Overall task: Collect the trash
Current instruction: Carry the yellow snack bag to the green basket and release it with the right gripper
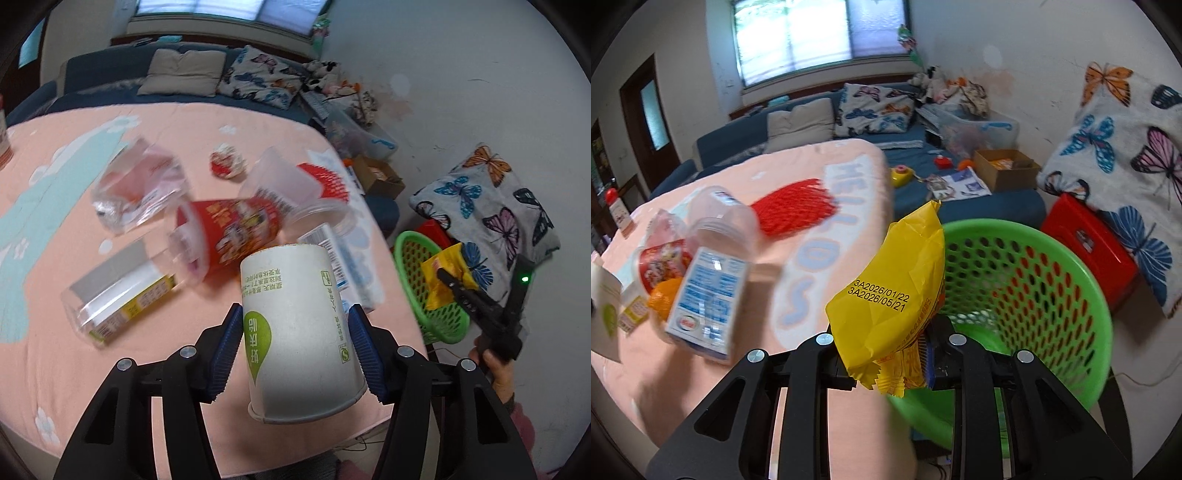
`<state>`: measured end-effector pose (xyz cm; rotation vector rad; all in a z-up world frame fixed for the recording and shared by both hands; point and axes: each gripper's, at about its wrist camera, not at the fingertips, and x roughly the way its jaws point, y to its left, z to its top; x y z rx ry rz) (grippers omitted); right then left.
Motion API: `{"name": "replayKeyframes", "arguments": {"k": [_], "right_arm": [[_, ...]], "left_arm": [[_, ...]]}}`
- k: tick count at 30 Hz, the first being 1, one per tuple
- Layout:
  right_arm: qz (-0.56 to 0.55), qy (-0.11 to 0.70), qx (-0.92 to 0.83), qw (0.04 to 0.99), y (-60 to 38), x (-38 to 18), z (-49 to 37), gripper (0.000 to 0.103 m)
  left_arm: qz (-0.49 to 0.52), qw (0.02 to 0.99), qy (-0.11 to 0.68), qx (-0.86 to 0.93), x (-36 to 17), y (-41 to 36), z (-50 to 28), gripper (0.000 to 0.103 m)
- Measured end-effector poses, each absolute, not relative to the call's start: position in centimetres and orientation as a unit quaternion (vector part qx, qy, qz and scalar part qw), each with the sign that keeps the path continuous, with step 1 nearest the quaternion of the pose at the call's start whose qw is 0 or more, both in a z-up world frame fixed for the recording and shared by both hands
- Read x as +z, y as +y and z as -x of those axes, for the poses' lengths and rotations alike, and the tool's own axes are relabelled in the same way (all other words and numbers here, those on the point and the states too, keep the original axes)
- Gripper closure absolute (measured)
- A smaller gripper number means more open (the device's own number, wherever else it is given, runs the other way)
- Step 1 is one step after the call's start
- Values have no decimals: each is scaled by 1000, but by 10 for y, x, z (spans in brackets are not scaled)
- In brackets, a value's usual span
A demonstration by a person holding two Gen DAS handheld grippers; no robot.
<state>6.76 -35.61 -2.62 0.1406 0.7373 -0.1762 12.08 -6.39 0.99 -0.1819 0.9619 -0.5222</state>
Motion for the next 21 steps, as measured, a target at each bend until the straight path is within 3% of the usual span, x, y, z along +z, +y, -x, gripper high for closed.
{"name": "replayKeyframes", "arguments": {"k": [2,13,21], "right_arm": [[-70,363,-96,924,-365,-29,-66,76],[-81,366,-131,918,-404,-39,-43,38],[-91,356,-146,918,-426,-37,-30,32]], "left_arm": [[82,848,451,-266,19,-77,-122,47],[31,836,422,-348,53,-181,-137,47],[8,826,417,-381,57,-245,-142,47]]}}
